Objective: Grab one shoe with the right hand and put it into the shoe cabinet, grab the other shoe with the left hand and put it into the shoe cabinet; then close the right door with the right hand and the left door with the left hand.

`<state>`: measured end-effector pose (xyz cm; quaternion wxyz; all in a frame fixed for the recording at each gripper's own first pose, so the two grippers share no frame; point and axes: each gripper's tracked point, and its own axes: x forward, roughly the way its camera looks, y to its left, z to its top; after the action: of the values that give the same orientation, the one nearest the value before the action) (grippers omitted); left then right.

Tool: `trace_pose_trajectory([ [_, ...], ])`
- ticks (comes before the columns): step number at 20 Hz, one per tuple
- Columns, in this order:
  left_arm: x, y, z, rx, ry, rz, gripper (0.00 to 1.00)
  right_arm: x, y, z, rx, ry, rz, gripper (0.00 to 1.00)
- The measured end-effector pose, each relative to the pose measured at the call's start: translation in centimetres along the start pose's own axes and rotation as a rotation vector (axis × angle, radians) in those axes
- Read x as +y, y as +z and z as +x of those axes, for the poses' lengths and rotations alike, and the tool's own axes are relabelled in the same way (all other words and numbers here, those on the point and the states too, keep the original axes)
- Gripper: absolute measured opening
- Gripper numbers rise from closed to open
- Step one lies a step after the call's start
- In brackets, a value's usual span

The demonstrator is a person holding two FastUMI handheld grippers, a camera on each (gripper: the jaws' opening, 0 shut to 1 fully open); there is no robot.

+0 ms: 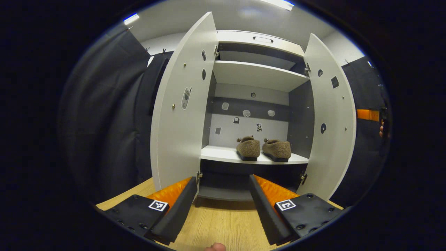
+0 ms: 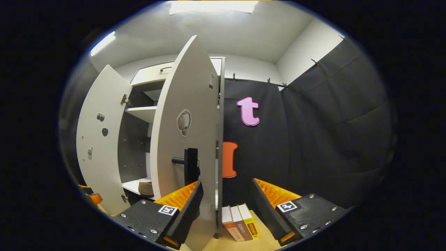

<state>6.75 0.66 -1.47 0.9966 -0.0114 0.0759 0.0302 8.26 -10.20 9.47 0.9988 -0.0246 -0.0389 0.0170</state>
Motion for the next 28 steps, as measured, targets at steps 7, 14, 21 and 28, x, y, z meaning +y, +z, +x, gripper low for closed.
trace_pose_trajectory([
  [7,1.3,0.1,-0.6,-0.002,0.014,-0.001,0.97,8.1,-1.3,2.7,0.008,0.139,-0.01,0.97],
  [14,2.4,0.5,-1.1,-0.014,0.031,0.005,0.97,11.8,-2.8,5.3,0.041,0.194,0.029,0.98],
  [21,2.4,0.7,-1.0,-0.018,0.028,0.008,0.97,13.1,-3.7,7.5,0.056,0.195,0.025,0.92],
  [28,2.3,0.3,-0.9,-0.004,0.02,0.006,0.97,14.6,-4.4,9.7,0.058,0.172,-0.037,0.92],
])
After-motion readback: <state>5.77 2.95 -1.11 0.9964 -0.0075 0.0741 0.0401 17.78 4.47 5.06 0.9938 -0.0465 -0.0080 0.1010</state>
